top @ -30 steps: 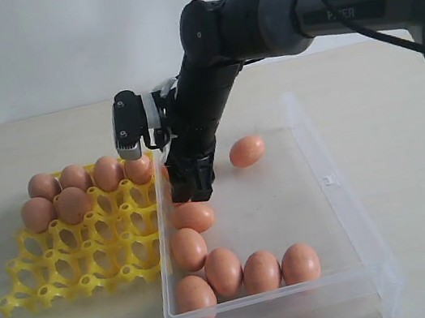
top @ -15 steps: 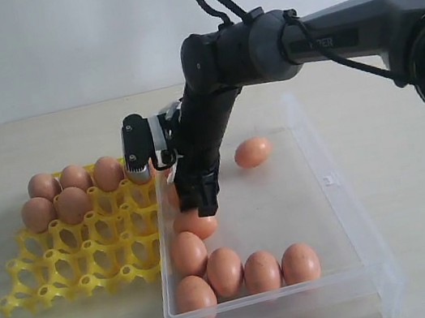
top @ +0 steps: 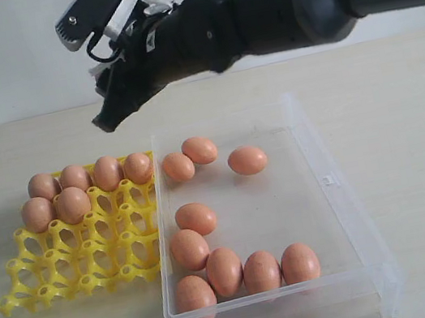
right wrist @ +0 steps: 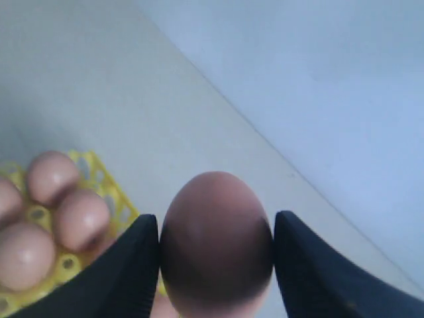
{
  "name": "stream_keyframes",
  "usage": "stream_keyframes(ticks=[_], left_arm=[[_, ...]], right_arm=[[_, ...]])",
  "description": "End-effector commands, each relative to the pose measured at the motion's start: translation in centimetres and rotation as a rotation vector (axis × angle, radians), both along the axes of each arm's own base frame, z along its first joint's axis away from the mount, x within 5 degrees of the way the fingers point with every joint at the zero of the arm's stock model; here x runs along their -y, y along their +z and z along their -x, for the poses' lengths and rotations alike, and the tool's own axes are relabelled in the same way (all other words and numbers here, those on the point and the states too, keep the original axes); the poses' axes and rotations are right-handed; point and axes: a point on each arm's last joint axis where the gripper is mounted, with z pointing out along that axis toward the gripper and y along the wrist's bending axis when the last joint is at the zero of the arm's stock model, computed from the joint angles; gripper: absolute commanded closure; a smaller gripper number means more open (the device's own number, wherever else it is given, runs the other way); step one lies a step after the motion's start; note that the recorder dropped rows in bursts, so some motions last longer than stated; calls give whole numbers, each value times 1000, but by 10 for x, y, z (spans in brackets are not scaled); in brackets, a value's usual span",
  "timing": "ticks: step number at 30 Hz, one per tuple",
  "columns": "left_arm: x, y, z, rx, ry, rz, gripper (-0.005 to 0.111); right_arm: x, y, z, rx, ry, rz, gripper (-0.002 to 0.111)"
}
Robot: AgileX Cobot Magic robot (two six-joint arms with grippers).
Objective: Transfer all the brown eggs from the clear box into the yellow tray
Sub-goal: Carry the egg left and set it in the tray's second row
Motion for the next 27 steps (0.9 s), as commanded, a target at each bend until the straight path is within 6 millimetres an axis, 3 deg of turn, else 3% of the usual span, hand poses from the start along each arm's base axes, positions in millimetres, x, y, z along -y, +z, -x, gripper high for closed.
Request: stream_keyframes(ticks=[1,8,15,23,27], left_arm=[[0,2,0,18,-1,5,107],[0,2,0,18,-1,5,107],[0,2,0,18,-1,5,107],[0,2,0,18,-1,5,107],[0,2,0,18,-1,5,107]], right_arm=[[-19,-27,25,-4,9,-179,108],[-35,-67,39,-98,89,-418,108],[-38,-112,37,-188,64,-421,108],[-37,-130,35,-217,40,-406,106],[-34,-134,34,-254,-4,-387,91]])
